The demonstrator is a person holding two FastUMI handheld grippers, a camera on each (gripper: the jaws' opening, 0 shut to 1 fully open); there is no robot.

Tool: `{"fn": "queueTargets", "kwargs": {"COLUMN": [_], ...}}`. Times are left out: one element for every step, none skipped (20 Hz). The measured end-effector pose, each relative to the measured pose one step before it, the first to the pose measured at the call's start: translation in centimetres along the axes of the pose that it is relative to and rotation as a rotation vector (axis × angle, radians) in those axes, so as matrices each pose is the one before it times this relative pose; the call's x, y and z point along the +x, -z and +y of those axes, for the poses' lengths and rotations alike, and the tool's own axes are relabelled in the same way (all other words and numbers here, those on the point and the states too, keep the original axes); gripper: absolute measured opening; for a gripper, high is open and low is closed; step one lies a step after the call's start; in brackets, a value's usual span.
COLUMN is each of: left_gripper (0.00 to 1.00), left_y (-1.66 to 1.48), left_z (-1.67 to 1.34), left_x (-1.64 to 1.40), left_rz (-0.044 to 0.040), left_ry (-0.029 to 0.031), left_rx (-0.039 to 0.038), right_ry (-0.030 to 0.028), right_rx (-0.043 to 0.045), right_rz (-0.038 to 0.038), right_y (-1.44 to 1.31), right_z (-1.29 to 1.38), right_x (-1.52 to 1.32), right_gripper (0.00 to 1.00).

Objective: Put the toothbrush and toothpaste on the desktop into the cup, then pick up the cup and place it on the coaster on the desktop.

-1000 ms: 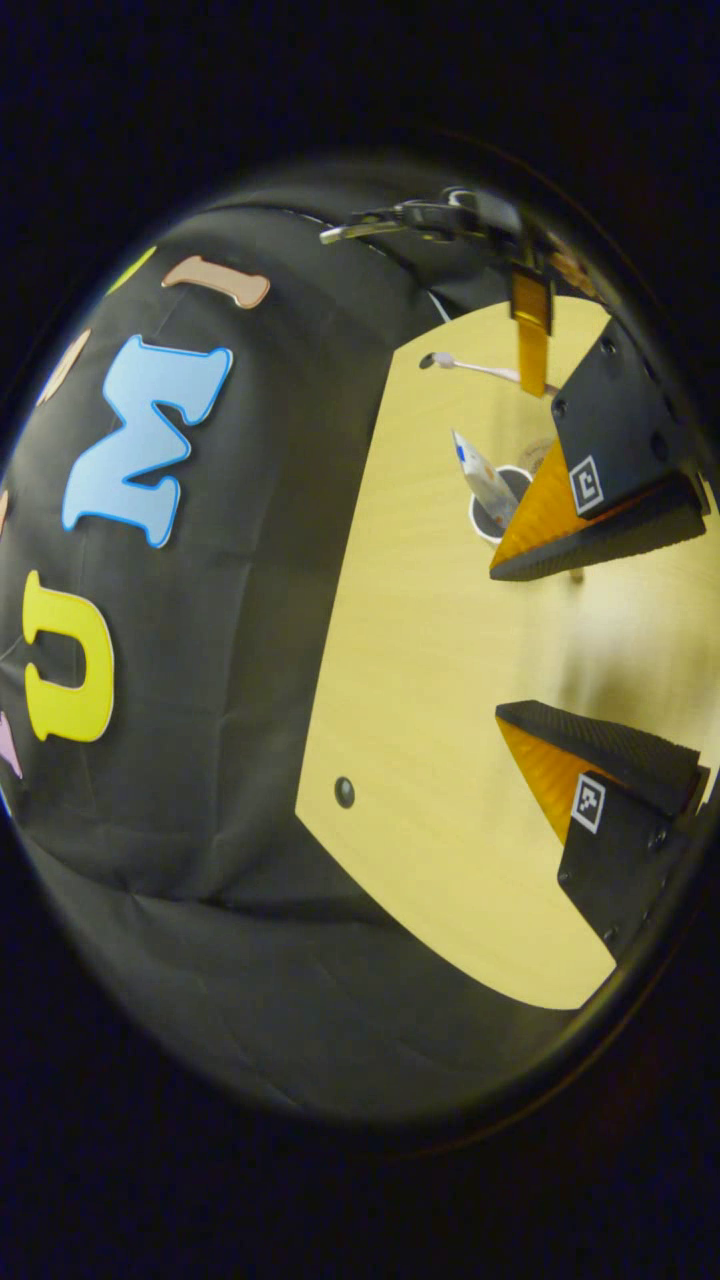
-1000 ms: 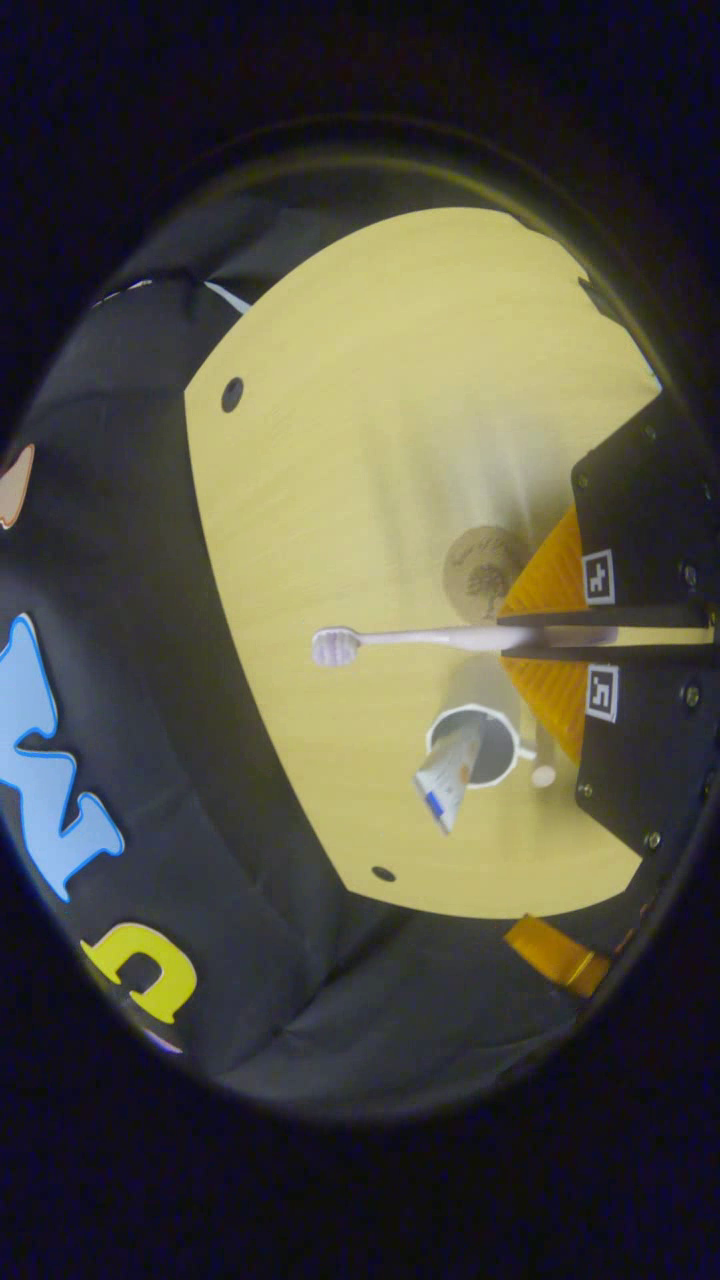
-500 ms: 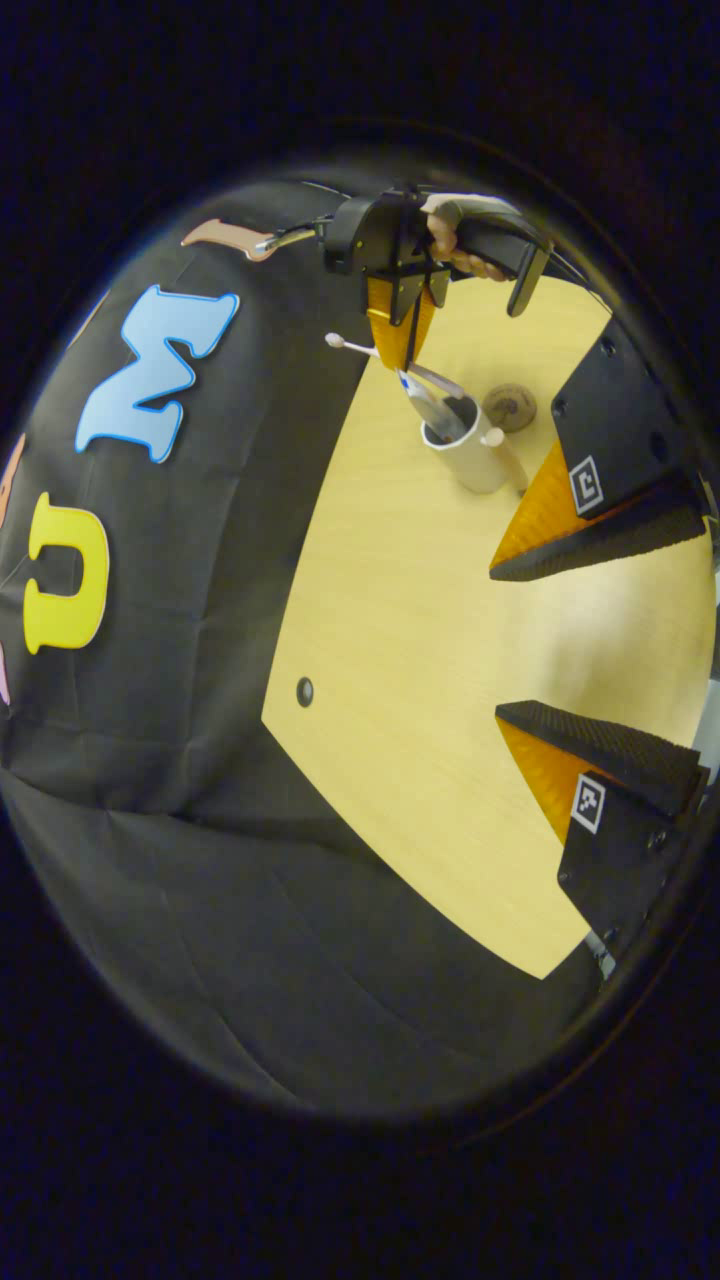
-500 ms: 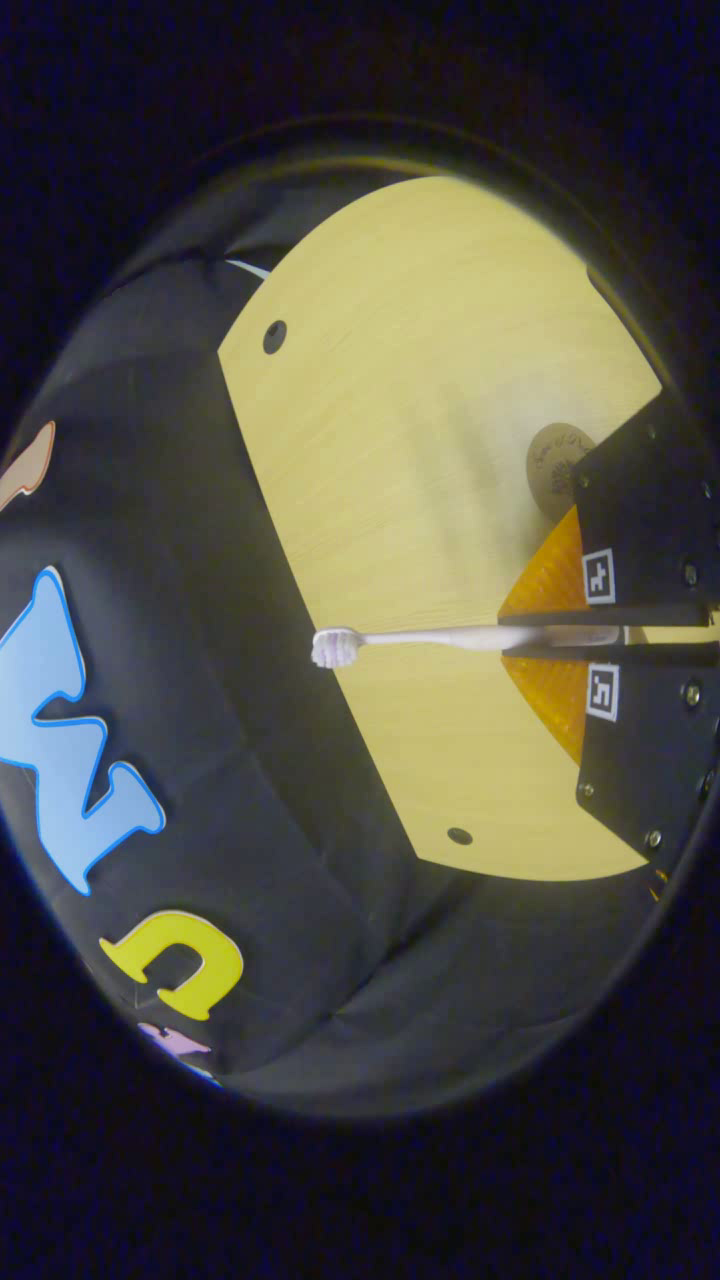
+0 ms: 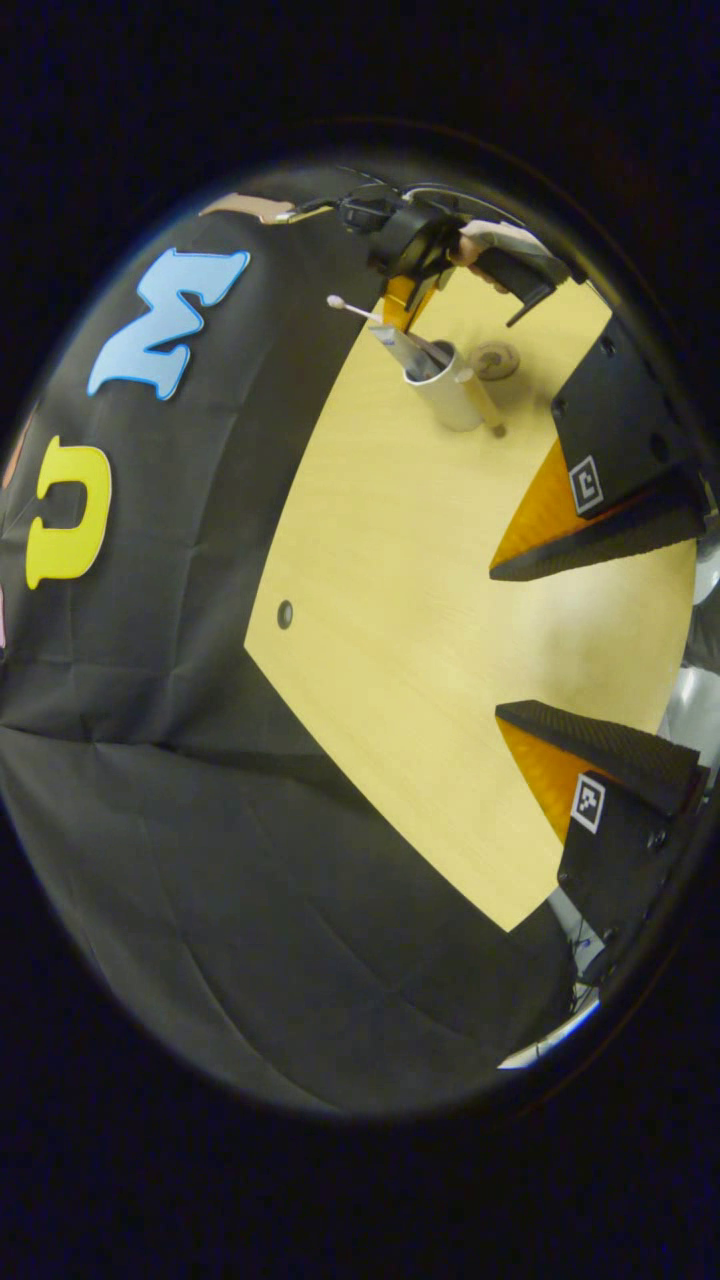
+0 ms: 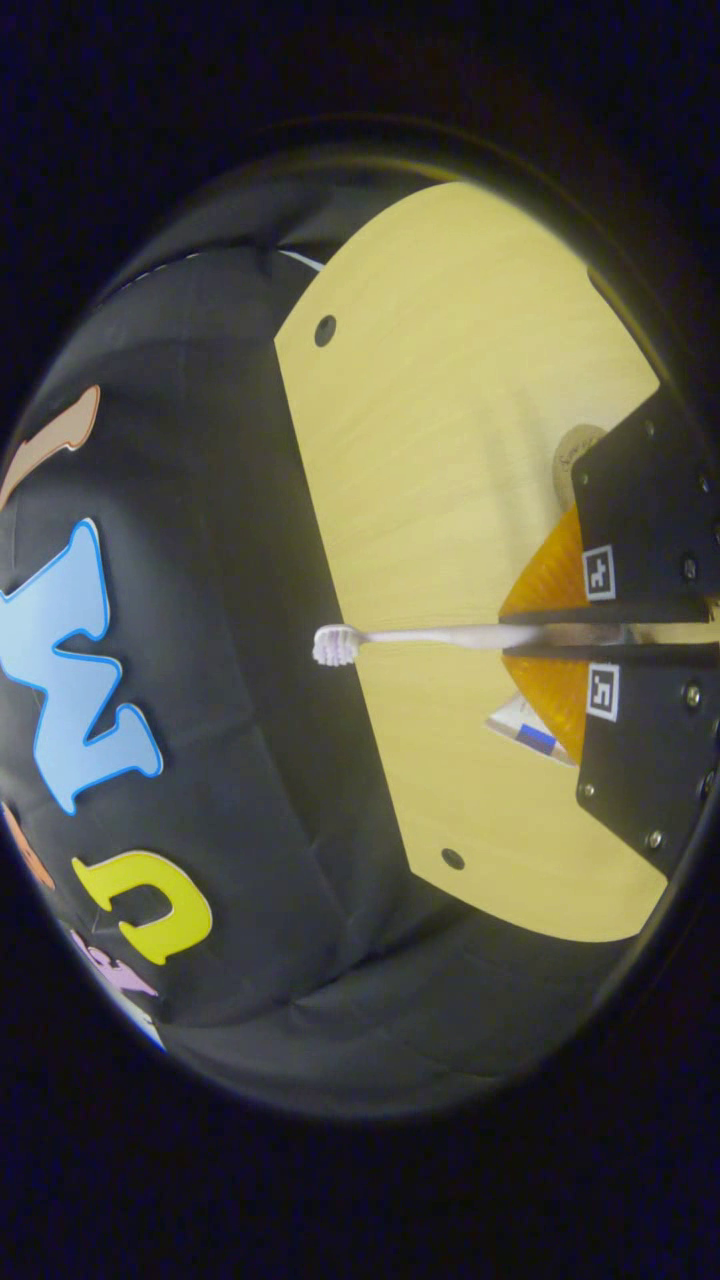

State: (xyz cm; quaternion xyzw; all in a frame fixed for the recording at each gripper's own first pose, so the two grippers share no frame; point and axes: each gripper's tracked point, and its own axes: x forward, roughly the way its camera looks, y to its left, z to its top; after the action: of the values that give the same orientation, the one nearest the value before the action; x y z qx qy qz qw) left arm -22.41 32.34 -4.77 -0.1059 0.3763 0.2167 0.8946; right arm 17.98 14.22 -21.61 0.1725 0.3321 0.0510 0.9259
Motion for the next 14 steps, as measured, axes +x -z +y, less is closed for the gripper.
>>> {"fn": "queueTargets", "kwargs": {"left_gripper": [0.76,0.79,0.79,0.79,0.79,0.82,0.79,0.79,0.76,0.76,0.79,0.79,0.80,0.82], "left_y": [0.107,-0.143,0.033,-0.054,-0.006,-0.034,0.084,-0.006,-0.118,-0.097,-0.048,-0.069,-0.091,-0.212], "left_z": [-0.512,-0.695,-0.792,-0.546,-0.639,-0.730,-0.800,-0.798,-0.971,-0.952,-1.105,-1.243,-1.610,-1.516], "left_x": [0.051,0.165,0.304,0.107,0.061,0.151,-0.057,0.162,0.540,0.310,0.335,0.181,0.156,0.472], "left_rz": [-0.00339,-0.00284,-0.00105,0.00011,-0.00100,-0.00033,-0.00126,0.00024,0.00058,0.00137,0.00046,0.00509,0.00949,0.01085], "left_ry": [0.00505,0.00913,0.00891,0.01012,0.01070,0.00998,0.01338,0.01077,0.01371,0.01496,0.01974,0.02780,0.03521,0.03551], "left_rx": [0.00887,0.00966,0.00923,0.00772,0.00495,0.00686,0.00930,0.00900,0.01129,0.01172,0.01163,0.01444,0.02276,0.03273], "right_ry": [0.00074,-0.00004,-0.00200,-0.01606,0.00030,0.00080,-0.00006,-0.00234,-0.00124,-0.00003,0.00064,0.00272,0.00306,0.00510], "right_rx": [-0.01047,-0.01452,-0.01188,-0.00234,-0.00237,0.00114,0.00300,0.00358,0.00193,0.00399,0.00545,0.00654,0.00819,0.00783], "right_rz": [-0.00107,-0.00585,-0.01361,-0.00474,0.00082,-0.00411,-0.00220,0.00094,0.00206,0.00452,0.00246,0.00436,0.00459,0.00032], "right_y": [0.560,0.147,-0.008,0.058,0.321,-0.139,0.043,-0.052,-0.109,-0.127,-0.043,-0.106,-0.203,-0.257], "right_z": [0.045,-0.048,0.016,0.406,-0.089,-0.150,-0.135,-0.070,-0.225,-0.212,-0.313,-0.399,-0.585,-0.584], "right_x": [-0.488,-0.266,-0.223,-0.382,-0.422,-0.456,-0.301,-0.360,-0.300,-0.296,-0.173,-0.329,-0.400,-0.432], "right_gripper": [0.09,0.12,0.12,0.16,0.25,0.42,0.43,0.43,0.43,0.43,0.43,0.43,0.43,0.43]}}
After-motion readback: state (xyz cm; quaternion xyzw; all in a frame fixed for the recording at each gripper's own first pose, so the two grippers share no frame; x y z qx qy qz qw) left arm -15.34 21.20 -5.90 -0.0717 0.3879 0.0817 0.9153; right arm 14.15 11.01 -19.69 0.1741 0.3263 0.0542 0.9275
